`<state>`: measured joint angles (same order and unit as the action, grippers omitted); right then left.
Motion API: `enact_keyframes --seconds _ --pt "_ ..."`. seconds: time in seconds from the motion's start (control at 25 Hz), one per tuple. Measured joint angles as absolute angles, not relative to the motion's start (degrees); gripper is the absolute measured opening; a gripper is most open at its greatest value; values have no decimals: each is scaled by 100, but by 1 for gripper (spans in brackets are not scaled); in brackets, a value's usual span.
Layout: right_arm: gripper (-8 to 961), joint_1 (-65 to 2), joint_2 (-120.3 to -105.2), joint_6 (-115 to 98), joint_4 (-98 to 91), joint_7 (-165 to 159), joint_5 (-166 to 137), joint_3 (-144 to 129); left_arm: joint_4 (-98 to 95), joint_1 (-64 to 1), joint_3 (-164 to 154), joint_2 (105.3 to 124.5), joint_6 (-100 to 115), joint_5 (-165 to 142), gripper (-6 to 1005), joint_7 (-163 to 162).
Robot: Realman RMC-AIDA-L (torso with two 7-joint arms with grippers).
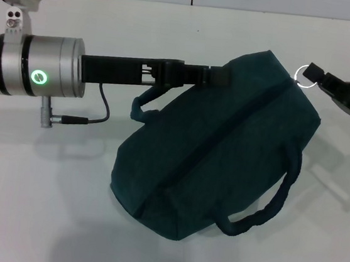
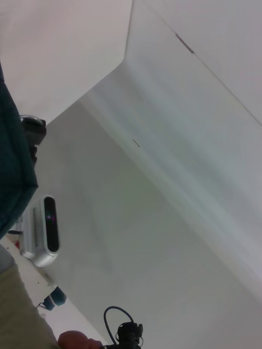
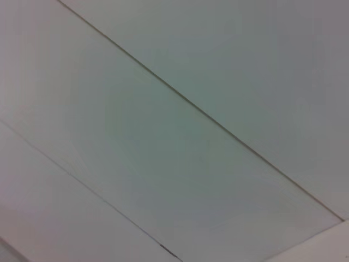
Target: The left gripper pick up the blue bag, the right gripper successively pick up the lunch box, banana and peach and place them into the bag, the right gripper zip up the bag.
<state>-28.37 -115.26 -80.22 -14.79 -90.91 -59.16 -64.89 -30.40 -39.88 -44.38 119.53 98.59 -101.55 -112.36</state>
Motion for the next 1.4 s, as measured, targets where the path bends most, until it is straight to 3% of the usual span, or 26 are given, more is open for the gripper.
enact_keyframes --seconds 0.72,0.84,1.0,1.28,1.4 --pt "95 -2621 -11413 -7969 -1521 -9078 -5886 -5927 -2714 -4097 -4429 11958 8504 -9990 56 -10992" --pt "313 -2533 -11399 -8029 -1545 -9076 -5894 -5760 -2687 -4118 -4426 11956 8335 -9929 57 -10990" --pt "474 -2524 -11348 -8230 -1590 -8952 -5952 -5772 -2686 -4133 -4431 11960 8292 -9877 58 -10977" --pt "782 -2519 -11193 -9022 -1758 -8420 -6057 -5781 -2737 -4141 -4439 11955 8614 -9443 271 -10745" --pt "827 -2503 -11137 -9329 -1983 -8247 -6196 -5772 -2917 -4126 -4440 11935 8906 -9299 405 -10719"
